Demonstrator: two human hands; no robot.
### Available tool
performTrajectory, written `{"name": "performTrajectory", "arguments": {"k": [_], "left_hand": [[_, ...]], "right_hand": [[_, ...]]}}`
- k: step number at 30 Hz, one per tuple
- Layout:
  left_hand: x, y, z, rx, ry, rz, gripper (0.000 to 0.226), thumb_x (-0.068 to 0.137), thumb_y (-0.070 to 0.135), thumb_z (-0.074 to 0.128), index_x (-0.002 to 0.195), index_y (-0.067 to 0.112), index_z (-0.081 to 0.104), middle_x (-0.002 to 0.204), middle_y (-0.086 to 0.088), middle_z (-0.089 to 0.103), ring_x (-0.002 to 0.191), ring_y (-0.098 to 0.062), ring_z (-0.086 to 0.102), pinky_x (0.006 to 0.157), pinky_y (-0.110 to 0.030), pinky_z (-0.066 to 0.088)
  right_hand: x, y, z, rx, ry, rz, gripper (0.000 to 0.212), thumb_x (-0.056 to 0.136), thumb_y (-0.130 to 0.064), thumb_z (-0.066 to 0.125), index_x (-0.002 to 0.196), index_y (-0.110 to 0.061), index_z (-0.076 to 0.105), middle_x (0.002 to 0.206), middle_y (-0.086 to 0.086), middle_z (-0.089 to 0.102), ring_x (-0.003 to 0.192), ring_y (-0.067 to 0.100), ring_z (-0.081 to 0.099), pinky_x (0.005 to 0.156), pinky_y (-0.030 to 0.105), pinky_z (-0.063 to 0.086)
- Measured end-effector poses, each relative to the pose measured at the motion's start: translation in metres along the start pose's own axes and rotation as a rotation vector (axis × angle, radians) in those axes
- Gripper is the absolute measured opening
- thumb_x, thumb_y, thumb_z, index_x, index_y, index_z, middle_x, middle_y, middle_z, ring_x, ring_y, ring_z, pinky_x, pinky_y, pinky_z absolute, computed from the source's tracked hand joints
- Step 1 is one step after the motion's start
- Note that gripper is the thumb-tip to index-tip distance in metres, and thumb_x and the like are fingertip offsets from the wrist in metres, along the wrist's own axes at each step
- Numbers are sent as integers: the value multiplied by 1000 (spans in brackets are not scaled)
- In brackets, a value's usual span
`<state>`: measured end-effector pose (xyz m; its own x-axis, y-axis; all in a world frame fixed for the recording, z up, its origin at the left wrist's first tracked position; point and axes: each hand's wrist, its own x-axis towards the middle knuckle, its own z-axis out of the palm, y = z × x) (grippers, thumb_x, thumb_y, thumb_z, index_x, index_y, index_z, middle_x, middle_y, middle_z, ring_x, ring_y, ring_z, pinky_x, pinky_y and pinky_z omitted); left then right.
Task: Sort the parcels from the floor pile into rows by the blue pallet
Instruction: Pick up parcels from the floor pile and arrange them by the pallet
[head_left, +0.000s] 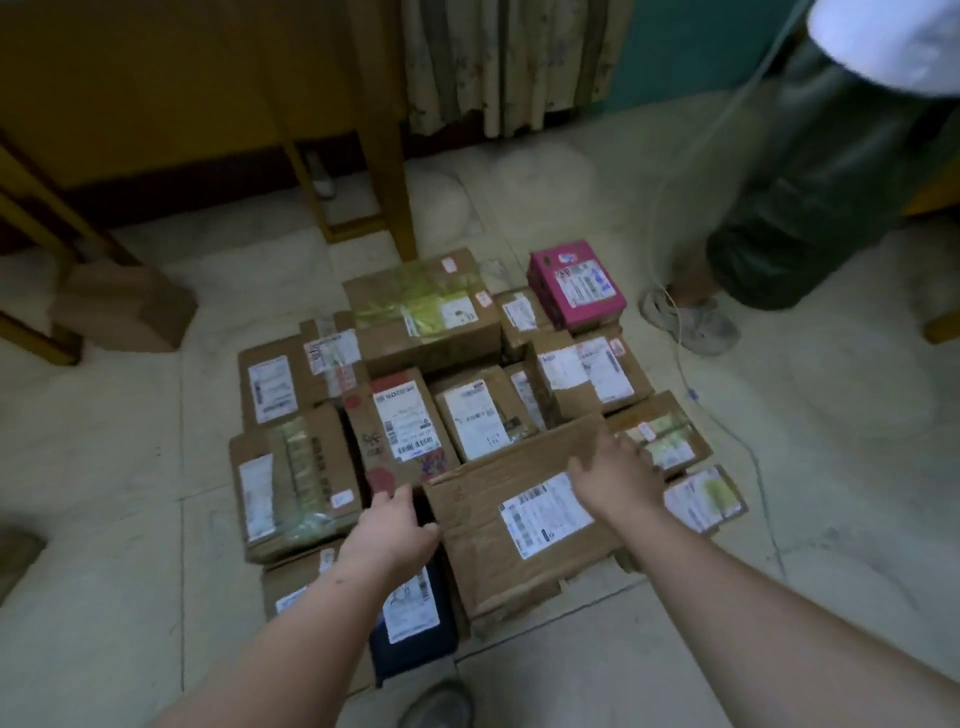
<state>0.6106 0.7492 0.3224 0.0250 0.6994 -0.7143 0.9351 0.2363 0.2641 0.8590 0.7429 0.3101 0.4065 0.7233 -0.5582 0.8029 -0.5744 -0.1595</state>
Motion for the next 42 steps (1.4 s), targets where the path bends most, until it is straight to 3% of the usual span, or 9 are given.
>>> {"name": "performTrajectory", "arguments": {"k": [2,6,13,19,28,35,42], "left_hand": [[-21,-8,-31,68,69,22,63,92,33,48,150,17,27,141,-10,39,127,-30,43,100,-39,46],[-61,-53,-107,100,202,-27,64,93,34,46,151,15,27,139,-13,41,132,-32,38,106,-42,40],[-115,-213,-188,-61,345,-186,63,96,41,43,153,18,26,144,-14,42,133,-33,40,107,-41,39],[-162,-391,-221,-154,347,-327,63,97,44,41,153,19,26,149,-12,37,138,-33,34,108,-44,37],[-216,-643,-264,-220,294,-577,56,97,44,40,145,16,35,141,-12,43,131,-32,40,102,-44,42],[-145,-754,-308,-342,223,-607,55,97,46,42,144,17,36,141,-11,47,130,-32,44,102,-41,42],[-45,-879,-340,-418,254,-677,50,98,40,44,141,16,37,135,-11,48,125,-30,46,98,-42,44]], "right_hand": [[-20,-43,-22,-20,6,-100,73,98,-48,37,157,-12,12,162,12,16,147,36,19,118,51,21],[-70,-156,-54,-106,48,-355,72,99,-51,32,157,-15,11,163,9,15,148,32,16,120,49,16],[-165,-355,-44,-157,185,-687,66,98,-55,30,153,-18,28,153,10,37,138,32,35,114,46,29],[-259,-507,46,-226,102,-812,69,98,-60,26,154,-21,24,159,8,27,145,31,24,119,47,21],[-388,-726,179,-277,15,-1064,70,98,-63,23,155,-23,21,161,6,24,148,29,20,120,48,18],[-397,-897,272,-298,-94,-1161,71,98,-63,23,156,-23,19,161,7,24,147,30,21,120,47,20],[-364,-1044,372,-314,-182,-1205,71,98,-63,24,156,-22,16,161,8,22,146,33,21,117,50,27]]}}
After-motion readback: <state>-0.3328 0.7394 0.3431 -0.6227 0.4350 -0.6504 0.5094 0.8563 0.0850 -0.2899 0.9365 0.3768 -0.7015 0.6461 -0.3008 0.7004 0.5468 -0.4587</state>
